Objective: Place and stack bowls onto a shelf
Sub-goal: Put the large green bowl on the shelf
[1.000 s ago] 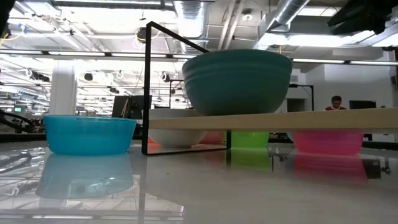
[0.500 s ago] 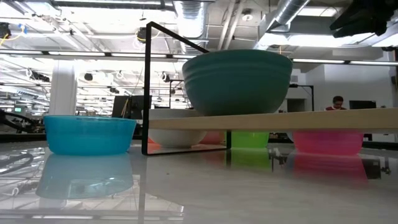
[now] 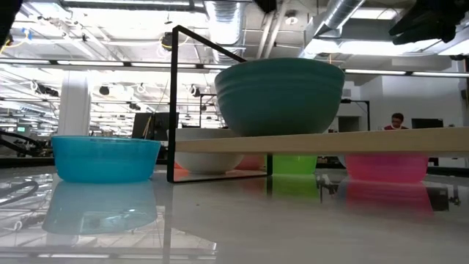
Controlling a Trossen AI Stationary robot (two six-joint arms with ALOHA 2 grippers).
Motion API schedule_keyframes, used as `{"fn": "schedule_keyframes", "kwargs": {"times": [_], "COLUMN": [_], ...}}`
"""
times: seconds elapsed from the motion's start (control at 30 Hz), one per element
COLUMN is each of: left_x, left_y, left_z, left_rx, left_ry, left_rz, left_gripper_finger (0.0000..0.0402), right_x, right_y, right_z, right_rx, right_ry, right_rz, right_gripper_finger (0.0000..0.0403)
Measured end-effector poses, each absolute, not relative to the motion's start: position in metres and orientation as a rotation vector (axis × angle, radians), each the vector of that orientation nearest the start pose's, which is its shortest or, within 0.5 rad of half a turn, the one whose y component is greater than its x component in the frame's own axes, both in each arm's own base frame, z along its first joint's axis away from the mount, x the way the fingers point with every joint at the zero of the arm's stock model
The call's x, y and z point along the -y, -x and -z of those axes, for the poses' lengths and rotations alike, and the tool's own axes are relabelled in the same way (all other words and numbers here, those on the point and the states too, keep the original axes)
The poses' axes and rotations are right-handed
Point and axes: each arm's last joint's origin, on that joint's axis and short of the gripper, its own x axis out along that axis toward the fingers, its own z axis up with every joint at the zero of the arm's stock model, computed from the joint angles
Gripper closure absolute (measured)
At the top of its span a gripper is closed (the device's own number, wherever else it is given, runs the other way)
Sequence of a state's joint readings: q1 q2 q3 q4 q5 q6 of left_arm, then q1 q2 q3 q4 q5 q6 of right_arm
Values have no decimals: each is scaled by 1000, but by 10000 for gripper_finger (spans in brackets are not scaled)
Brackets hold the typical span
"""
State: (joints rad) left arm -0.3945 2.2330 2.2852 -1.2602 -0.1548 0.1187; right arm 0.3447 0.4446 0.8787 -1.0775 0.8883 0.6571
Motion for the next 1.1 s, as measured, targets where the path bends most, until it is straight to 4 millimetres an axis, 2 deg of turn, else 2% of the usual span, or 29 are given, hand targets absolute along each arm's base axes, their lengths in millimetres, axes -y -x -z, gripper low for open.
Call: {"fn": "schedule_keyframes", "kwargs": {"times": [0.13,0.47,0.8,0.97,1.1], "left_x": [166,146,144,145,144], "left_y": [-435,-445,-447,-449,-450], "left_z": [-275,-275,-276,-256,-247], "left_rx": [-1206,-1194,-1179,-1239,-1266], "left_ry": [-442,-378,-325,-337,-333], "left_rz": [264,187,216,210,189], "left_gripper_finger": [230,230,230,233,262], "right_x": [5,5,5,5,5], "right_y": [-52,-52,-51,-51,-51], "right_z": [-323,-323,-321,-321,-321], "right_rx": [-334,-338,-353,-354,-358], "right_ry": [-251,-247,-236,-235,-232], "right_rz": [662,662,665,665,666], "right_gripper_finger": [182,182,182,182,182]}}
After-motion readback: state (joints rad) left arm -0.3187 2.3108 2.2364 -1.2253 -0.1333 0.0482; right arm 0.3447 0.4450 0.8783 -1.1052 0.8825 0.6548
